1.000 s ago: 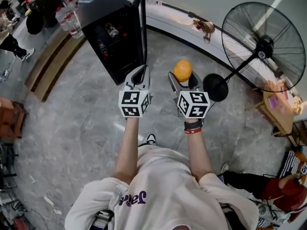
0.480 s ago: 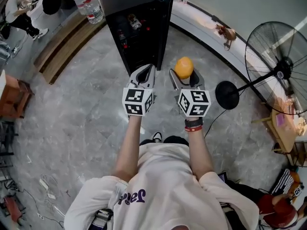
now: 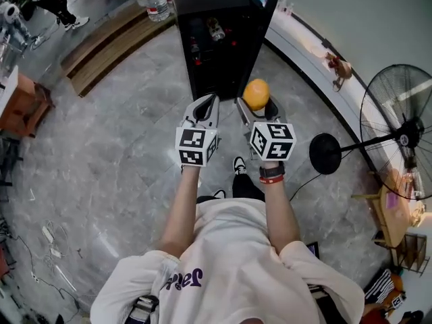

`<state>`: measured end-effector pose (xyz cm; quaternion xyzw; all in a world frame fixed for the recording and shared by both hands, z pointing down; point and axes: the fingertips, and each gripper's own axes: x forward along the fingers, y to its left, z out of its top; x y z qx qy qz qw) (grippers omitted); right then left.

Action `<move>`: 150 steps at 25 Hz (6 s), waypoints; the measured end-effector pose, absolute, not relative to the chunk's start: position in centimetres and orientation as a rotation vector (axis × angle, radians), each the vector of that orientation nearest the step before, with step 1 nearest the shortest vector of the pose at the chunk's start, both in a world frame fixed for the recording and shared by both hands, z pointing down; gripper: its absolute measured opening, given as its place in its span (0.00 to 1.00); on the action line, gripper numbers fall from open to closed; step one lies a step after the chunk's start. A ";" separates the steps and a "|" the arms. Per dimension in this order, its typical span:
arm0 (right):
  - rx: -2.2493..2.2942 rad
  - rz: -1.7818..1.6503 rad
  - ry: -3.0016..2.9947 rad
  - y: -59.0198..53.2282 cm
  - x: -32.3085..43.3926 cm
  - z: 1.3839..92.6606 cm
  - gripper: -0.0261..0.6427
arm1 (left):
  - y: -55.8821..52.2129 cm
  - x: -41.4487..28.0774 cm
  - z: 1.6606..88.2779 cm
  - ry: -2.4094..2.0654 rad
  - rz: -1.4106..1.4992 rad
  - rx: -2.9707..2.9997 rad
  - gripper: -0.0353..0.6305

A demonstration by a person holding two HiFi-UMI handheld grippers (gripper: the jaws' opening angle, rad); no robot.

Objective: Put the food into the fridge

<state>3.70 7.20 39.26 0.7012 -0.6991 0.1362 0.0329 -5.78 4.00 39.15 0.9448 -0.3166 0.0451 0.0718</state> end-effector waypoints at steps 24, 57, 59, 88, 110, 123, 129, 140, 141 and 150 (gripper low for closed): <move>1.880 0.557 -2.383 -10.1 10.6 40.9 0.54 | -9.1 -0.2 38.8 -1.342 0.134 2.671 0.08; 1.745 0.774 -2.451 -22.3 14.2 44.8 0.54 | -20.2 4.7 42.1 -1.466 0.119 2.621 0.08; 1.723 0.783 -2.467 -23.3 13.6 44.8 0.54 | -21.4 4.2 42.2 -1.457 0.130 2.623 0.08; 1.685 0.849 -2.335 -34.1 11.5 51.8 0.54 | -32.0 3.4 44.3 -1.290 0.140 2.700 0.08; 1.643 0.902 -2.234 -40.5 8.8 60.0 0.55 | -37.5 2.1 47.8 -1.197 0.156 2.737 0.08; 1.668 0.874 -2.211 -42.6 9.5 65.7 0.55 | -37.6 1.6 52.4 -1.205 0.159 2.741 0.08; 1.661 0.880 -2.205 -44.2 9.5 68.7 0.55 | -37.7 1.8 53.7 -1.209 0.153 2.750 0.08; 1.647 0.784 -2.218 -48.5 8.7 70.9 0.55 | -38.8 0.3 53.3 -1.246 0.135 2.767 0.08; 1.639 0.775 -2.220 -48.9 8.6 71.2 0.55 | -38.9 0.2 53.4 -1.248 0.131 2.763 0.08; 1.624 0.652 -2.212 -53.1 8.7 73.3 0.55 | -39.9 -0.4 54.2 -1.251 0.129 2.737 0.08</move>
